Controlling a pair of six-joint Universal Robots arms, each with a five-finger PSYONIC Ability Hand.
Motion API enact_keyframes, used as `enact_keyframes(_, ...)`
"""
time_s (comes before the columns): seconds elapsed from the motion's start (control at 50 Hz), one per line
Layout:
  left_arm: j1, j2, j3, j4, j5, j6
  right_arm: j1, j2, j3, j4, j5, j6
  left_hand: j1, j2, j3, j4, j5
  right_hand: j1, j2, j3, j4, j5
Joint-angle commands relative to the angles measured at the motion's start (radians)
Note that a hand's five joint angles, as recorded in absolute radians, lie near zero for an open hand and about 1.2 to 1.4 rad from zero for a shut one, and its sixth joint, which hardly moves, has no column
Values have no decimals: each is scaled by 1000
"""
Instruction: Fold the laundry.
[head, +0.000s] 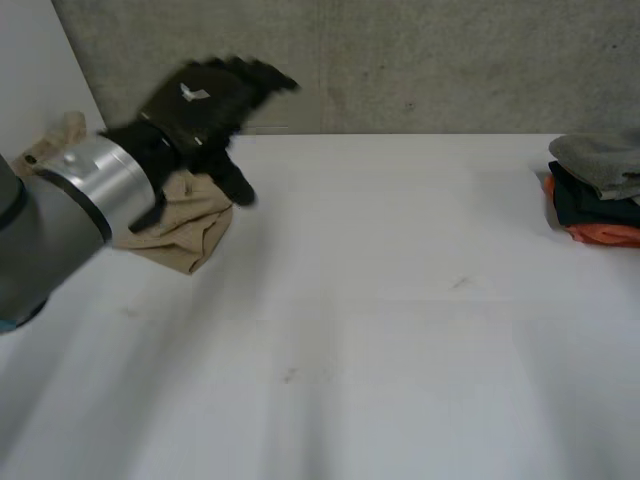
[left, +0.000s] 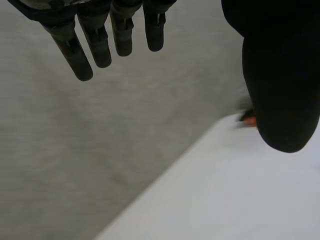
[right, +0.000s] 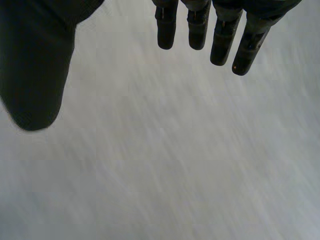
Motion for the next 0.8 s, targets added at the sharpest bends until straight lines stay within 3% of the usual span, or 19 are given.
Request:
enact_keyframes(0.02,119,-80,45,183,-111,12,426,-106,383,-187,-75,130,15,10,3,8,-9,-27,-45,-42,-61,-58)
enact_keyframes(0.08,224,-205,106,219,-100,14,569,-76,482,-195,-60,91,21,16,9,14,-3,-27,-45,-42,-61,-58)
enact_keyframes(0.1,277,-268,144,216,-85,14,590,-62,504,-193,-58,77,21,16,9,14,-3,-27,-45,-42,-61,-58)
enact_keyframes(0.2,379,-481,270,220,-45,34,636,18,612,-184,-26,-4,36,31,24,29,12,-27,-45,-42,-61,-58)
enact_keyframes(0.34,486,-740,446,228,-47,260,622,37,708,-170,20,-49,39,34,27,32,15,-27,-45,-42,-61,-58)
enact_keyframes(0.42,500,-828,505,228,-36,319,617,38,741,-170,11,-48,65,60,53,58,41,-27,-45,-42,-61,-58)
enact_keyframes(0.7,449,-885,522,320,27,287,570,40,753,-170,14,-44,194,189,182,188,170,-27,-45,-42,-61,-58)
enact_keyframes(0.8,440,-937,560,349,29,287,570,49,761,-170,16,-44,376,371,364,369,352,-27,-45,-42,-61,-58)
